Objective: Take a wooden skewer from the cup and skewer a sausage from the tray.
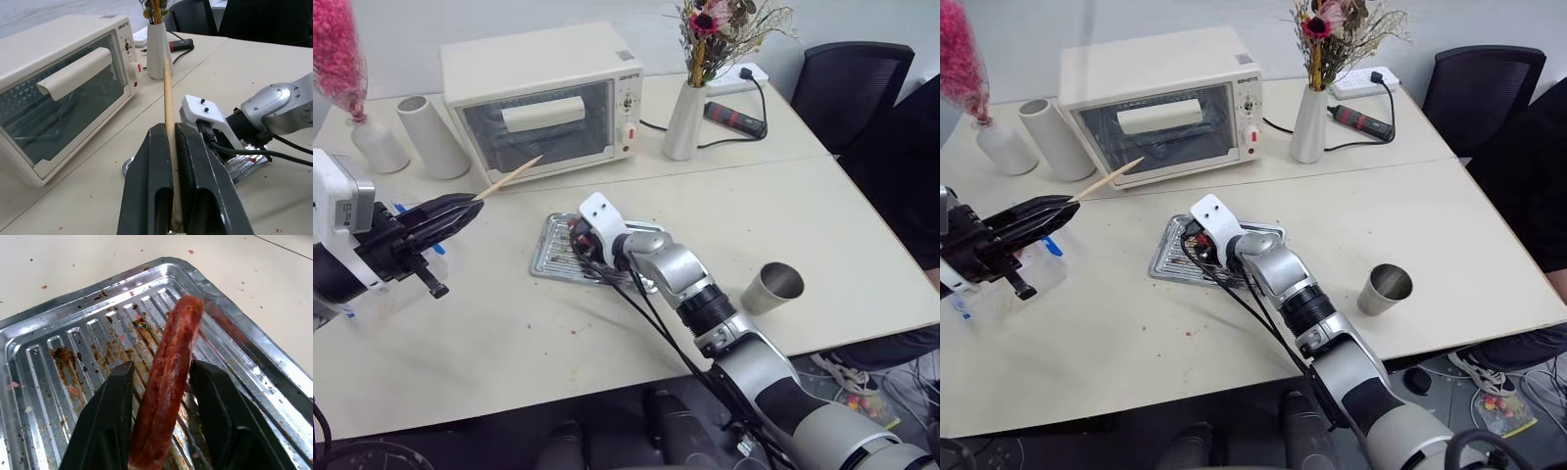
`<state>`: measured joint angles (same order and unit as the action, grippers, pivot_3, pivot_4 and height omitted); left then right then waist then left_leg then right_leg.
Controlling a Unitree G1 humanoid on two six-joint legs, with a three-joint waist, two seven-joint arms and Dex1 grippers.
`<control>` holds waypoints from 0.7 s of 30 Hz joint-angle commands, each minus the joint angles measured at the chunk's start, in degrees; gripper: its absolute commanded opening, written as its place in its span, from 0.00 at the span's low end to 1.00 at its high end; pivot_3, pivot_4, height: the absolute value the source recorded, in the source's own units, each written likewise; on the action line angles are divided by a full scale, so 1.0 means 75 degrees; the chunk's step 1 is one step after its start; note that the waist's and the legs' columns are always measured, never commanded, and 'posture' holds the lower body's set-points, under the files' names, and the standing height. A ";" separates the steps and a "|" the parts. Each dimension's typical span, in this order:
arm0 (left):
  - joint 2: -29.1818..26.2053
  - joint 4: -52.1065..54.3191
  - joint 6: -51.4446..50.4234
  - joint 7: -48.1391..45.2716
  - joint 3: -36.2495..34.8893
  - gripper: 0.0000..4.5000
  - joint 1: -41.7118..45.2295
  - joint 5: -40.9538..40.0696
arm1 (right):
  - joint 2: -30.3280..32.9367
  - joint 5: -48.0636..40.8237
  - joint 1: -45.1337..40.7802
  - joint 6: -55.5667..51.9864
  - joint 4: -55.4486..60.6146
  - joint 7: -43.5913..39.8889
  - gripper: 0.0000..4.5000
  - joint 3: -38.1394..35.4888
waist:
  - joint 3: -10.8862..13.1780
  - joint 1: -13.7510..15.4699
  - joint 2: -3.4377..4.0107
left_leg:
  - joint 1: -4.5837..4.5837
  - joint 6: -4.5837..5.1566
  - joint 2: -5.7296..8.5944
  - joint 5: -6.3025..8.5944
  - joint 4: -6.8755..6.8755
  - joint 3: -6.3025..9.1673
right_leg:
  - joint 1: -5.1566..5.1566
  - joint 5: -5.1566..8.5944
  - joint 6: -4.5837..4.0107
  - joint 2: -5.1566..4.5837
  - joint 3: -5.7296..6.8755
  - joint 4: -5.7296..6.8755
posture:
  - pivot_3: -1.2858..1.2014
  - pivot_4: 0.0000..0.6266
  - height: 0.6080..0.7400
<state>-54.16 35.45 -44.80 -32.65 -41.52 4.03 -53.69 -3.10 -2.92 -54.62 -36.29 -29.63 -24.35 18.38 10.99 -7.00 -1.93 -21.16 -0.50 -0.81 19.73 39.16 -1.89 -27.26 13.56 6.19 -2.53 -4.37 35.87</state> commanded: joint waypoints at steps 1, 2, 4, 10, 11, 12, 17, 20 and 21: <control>-0.0084 0.0150 0.0192 -0.0001 -0.0049 0.00 0.0098 0.0031 | -0.0022 0.0169 0.0103 -0.0070 -0.0082 -0.0043 0.42 0.0036 | 0.0000 -0.0007 0.0000 | 0.0000 0.0000 0.0000 0.0000 0.0000 0.0000 | 0.0000 0.0000 0.0000 0.0000 0.0001 0.0000 | 0.52 0.24 1.00; -0.0084 0.0151 0.0196 -0.0005 -0.0046 0.00 0.0094 0.0036 | -0.0021 0.0183 0.0106 -0.0054 -0.0095 -0.0056 0.42 0.0036 | 0.0000 -0.0008 0.0000 | 0.0000 0.0000 0.0000 0.0000 -0.0001 0.0001 | 0.0000 0.0000 0.0000 0.0000 0.0001 0.0000 | 0.52 0.24 1.00; -0.0088 0.0152 0.0194 -0.0006 -0.0045 0.00 0.0088 0.0032 | -0.0018 0.0201 0.0111 -0.0042 -0.0101 -0.0083 0.42 0.0033 | 0.0000 -0.0010 0.0000 | 0.0000 -0.0001 0.0000 0.0000 -0.0001 0.0001 | 0.0001 0.0000 -0.0001 0.0001 0.0002 0.0000 | 0.52 0.24 1.00; -0.0084 0.0187 0.0189 -0.0003 -0.0044 0.00 0.0037 0.0056 | 0.0043 0.0229 0.0214 -0.0074 0.0120 -0.0413 0.15 0.0138 | 0.0000 -0.0010 0.0000 | 0.0000 0.0000 0.0001 0.0000 -0.0001 0.0003 | 0.0002 0.0000 -0.0001 0.0001 0.0004 -0.0001 | 0.52 0.24 1.00; -0.0083 0.0189 0.0187 -0.0002 -0.0043 0.00 0.0035 0.0056 | 0.0056 0.0225 0.0239 -0.0103 0.0199 -0.0489 0.15 0.0154 | 0.0000 -0.0013 0.0000 | 0.0000 -0.0001 0.0001 0.0000 -0.0001 0.0003 | 0.0001 0.0000 -0.0001 0.0002 0.0004 -0.0001 | 0.52 0.24 1.00; -0.0083 0.0189 0.0186 -0.0002 -0.0042 0.00 0.0034 0.0056 | 0.0081 0.0225 0.0271 -0.0121 0.0308 -0.0578 0.15 0.0173 | 0.0000 -0.0013 0.0000 | 0.0000 -0.0001 0.0001 0.0000 -0.0001 0.0003 | 0.0001 0.0000 -0.0001 0.0002 0.0004 -0.0001 | 0.52 0.24 1.00; -0.0116 0.0130 0.0162 -0.0069 0.0003 0.00 0.0048 0.0028 | 0.0527 0.0173 0.0428 -0.0295 0.1264 -0.1334 0.15 0.0391 | 0.0000 -0.0016 0.0000 | -0.0004 -0.0001 0.0000 0.0000 -0.0001 0.0005 | 0.0000 0.0000 -0.0001 0.0002 0.0006 -0.0002 | 0.52 0.24 1.00; -0.0194 0.0024 0.0098 -0.0263 0.0026 0.00 0.0030 -0.0066 | 0.1370 -0.0058 0.0433 -0.0384 0.2361 -0.2413 0.15 0.0532 | 0.0002 0.0018 0.0002 | -0.0011 0.0000 0.0005 0.0000 -0.0001 0.0011 | -0.0001 0.0000 -0.0001 0.0008 0.0015 -0.0004 | 0.52 0.24 1.00; -0.0237 -0.0030 0.0092 -0.0370 0.0028 0.00 0.0007 -0.0064 | 0.1696 -0.0174 0.0418 -0.0374 0.2694 -0.2825 0.15 0.0539 | 0.0003 0.0045 0.0002 | -0.0015 0.0000 0.0007 0.0000 -0.0001 0.0013 | -0.0001 0.0000 -0.0001 0.0010 0.0017 -0.0008 | 0.52 0.24 1.00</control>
<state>-54.73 35.07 -44.62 -34.50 -40.32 3.88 -53.77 8.54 -2.63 -50.47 -39.34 -14.80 -41.73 22.77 11.01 -6.67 -1.91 -21.30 -0.50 -0.73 19.73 39.15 -1.79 -27.28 13.56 6.19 -2.44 -4.23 35.78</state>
